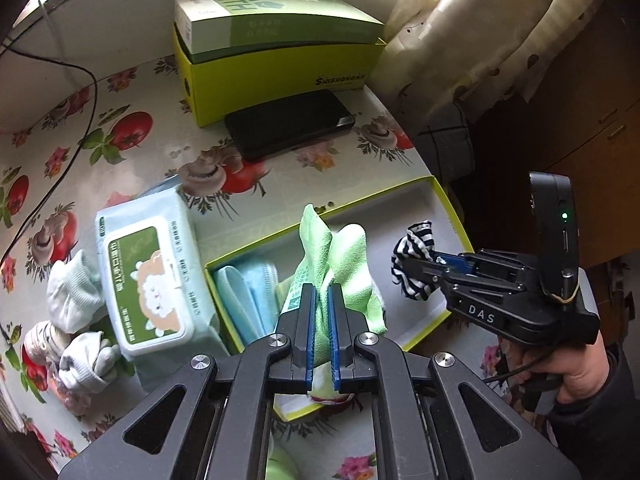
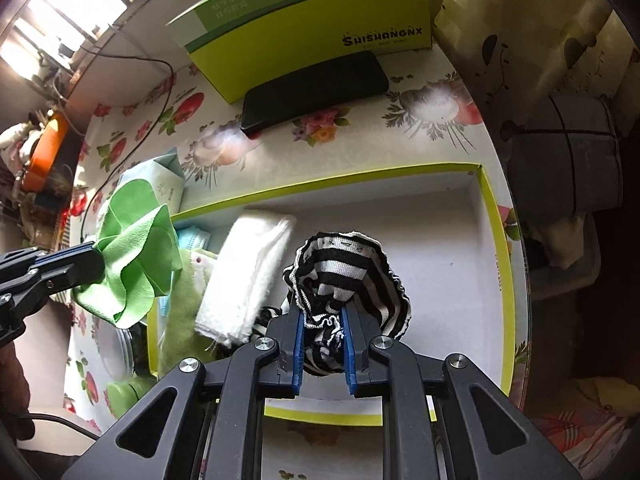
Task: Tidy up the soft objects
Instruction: 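Carry the green cloth and striped cap over the box with both grippers, then open both grippers inside the box to release the cloth and cap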
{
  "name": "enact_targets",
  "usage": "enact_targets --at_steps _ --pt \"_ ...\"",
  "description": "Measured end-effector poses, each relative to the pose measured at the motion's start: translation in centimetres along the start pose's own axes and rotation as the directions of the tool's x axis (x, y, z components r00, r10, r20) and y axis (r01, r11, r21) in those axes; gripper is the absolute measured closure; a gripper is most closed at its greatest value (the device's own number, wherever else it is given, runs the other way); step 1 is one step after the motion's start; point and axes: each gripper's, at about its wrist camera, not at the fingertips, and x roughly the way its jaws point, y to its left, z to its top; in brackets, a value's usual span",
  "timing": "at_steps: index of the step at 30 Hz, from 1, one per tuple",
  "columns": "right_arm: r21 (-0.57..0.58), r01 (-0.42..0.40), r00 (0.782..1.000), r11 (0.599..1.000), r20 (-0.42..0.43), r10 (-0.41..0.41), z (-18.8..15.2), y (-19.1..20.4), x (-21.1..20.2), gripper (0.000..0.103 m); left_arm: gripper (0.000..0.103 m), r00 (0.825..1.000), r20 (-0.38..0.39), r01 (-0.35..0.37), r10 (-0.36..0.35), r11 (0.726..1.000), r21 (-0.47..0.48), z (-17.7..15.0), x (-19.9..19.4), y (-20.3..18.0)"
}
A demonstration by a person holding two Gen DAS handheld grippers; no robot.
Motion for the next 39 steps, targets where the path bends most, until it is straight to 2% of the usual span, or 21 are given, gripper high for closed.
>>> enact_targets --at_steps 2,5,6,19,23,26,27,39 --pt "0.006 -0.002 1.0 1.0 -0.015 0.002 -0.2 -0.3 0.3 0.083 0.097 1.0 -0.007 0.01 -0.01 1.0 0.01 0.2 0.5 -0.8" --pt "0.027 -0.018 1.0 0.999 -0.006 0.018 -0.6 -0.8 -0.1 0.061 0.097 0.999 -0.02 0.03 -0.029 0.999 0.014 0.7 1.4 -1.9" --pt "0.033 -0.024 1.0 0.999 0.0 0.024 -0.9 -1.0 -0.4 0.059 0.097 0.999 -0.023 0.031 -0.03 0.999 0.019 0.9 1.7 -2.2" --pt "0.095 -0.048 0.998 0.994 0.049 0.044 -3.8 -2.6 -3.6 0.058 0.097 0.996 -0.078 0.044 -0.038 0.996 0.078 2.9 6.8 -5.5" --pt "0.111 -0.051 0.998 0.992 0.048 0.046 -4.5 -2.9 -3.7 0.058 0.089 0.995 -0.099 0.026 -0.02 0.998 0.064 3.1 8.0 -5.4" --pt "0.114 -0.053 0.997 0.992 0.056 0.047 -4.7 -2.9 -4.1 0.058 0.067 0.995 -0.093 0.044 -0.038 0.997 0.059 3.0 7.5 -5.4" --pt "0.114 -0.052 0.997 0.992 0.059 0.046 -4.7 -2.8 -4.2 0.058 0.065 0.995 -0.088 0.048 -0.043 0.997 0.058 3.0 7.1 -5.4" --pt "0.065 -0.033 0.995 0.997 0.096 0.027 -4.0 0.0 -6.0 0.058 0.065 0.996 -0.03 0.079 -0.079 0.997 0.023 1.2 2.2 -3.9"
